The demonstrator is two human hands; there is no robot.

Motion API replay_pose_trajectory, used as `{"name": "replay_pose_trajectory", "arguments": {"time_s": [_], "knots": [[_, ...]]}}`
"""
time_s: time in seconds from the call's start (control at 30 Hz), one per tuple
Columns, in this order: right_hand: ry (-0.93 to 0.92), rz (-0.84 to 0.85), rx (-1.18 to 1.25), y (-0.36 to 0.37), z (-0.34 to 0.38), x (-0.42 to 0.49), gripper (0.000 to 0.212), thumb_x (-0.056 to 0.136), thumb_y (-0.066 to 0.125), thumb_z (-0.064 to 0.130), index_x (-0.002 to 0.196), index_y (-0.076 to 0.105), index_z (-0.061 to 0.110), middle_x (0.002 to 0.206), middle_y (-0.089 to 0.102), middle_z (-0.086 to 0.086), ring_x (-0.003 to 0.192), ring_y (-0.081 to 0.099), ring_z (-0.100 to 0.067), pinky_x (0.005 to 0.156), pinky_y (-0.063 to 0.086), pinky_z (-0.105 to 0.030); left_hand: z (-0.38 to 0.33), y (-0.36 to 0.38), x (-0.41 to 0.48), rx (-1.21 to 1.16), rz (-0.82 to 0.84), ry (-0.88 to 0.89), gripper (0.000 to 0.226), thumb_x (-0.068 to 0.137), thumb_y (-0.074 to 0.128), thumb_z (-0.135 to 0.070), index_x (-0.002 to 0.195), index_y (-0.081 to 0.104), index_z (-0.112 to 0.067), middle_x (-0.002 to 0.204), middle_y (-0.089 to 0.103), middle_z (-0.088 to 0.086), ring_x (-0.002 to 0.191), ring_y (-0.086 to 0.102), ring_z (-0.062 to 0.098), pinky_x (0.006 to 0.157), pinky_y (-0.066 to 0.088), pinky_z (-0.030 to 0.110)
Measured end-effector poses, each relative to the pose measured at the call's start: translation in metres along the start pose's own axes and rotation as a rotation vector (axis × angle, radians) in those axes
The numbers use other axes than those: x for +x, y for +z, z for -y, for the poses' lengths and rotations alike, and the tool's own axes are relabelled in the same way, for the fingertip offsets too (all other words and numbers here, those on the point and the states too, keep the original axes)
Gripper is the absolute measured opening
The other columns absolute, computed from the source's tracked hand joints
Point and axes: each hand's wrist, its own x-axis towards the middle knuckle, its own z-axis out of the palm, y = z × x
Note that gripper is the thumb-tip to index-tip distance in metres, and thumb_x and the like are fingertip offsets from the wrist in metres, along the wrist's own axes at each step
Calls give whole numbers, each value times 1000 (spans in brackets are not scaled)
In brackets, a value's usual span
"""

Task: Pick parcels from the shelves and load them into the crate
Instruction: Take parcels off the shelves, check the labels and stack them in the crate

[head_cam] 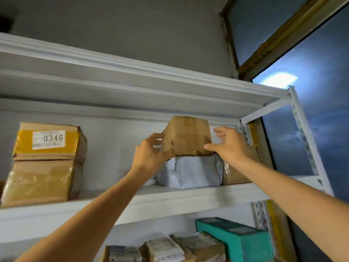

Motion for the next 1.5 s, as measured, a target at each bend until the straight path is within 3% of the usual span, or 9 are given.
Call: {"name": "replay_pose_trajectory", "arguments": {"time_s": [0.13,0.37,0.6,0.83,0.93,1.07,1.17,1.27,1.5], "knots": [[14,69,-38,-7,-38,26,88,64,90,34,137,49,9,136,55,-13,125,53,-27,102,45,-39,-4,36,22,17,-53,-99,65,73,83,-30,132,54,-27,102,57,-8,80,58,7,51,41,5],[-11,283,64,9,-34,70,93,63,90,37,136,40,7,126,53,-7,112,52,-20,80,43,-20,-13,60,61,-19,-56,-242,104,71,86,-28,152,21,-31,135,53,16,120,56,32,103,45,42],[109,457,176,34,-24,88,68,58,93,17,118,60,14,117,65,-5,110,59,-23,98,50,-36,-22,58,73,-87,27,-282,78,80,77,-6,144,38,-26,112,67,11,96,66,32,82,54,45],[121,265,270,33,-14,67,88,65,85,3,136,36,13,123,57,-6,111,56,-25,77,44,-26,-31,54,47,-296,-71,-173,52,79,67,14,123,51,-9,89,67,10,73,64,21,59,53,31],[97,196,554,22,-8,54,62,58,88,17,105,48,18,103,66,-4,93,64,-22,69,51,-31,-43,46,36,-510,-143,-137,20,83,72,-11,94,56,-15,90,67,8,75,61,24,59,47,30],[204,95,895,-2,8,29,59,49,82,60,66,39,23,82,68,-6,80,65,-25,71,50,-39,-63,35,20,-685,-232,-124,38,75,75,-39,66,43,-20,74,57,2,79,49,23,67,36,36],[200,52,884,-15,17,4,54,48,89,51,66,46,22,72,63,-1,74,60,-22,70,45,-36,-60,24,-4,-740,-179,-116,26,77,78,-21,86,59,-6,83,62,6,86,53,25,73,39,40],[157,195,890,-26,22,-21,56,54,90,17,105,66,19,103,72,-7,92,70,-24,86,54,-42,-45,8,-29,-704,-68,-114,66,65,82,-7,126,56,-3,112,68,10,99,65,23,88,49,39],[38,428,748,-30,21,-73,49,56,82,27,97,69,49,111,71,12,110,63,-9,96,48,-34,-27,-23,-68,-638,121,-24,60,57,75,-5,116,63,-8,118,68,3,104,68,25,87,54,38]]}}
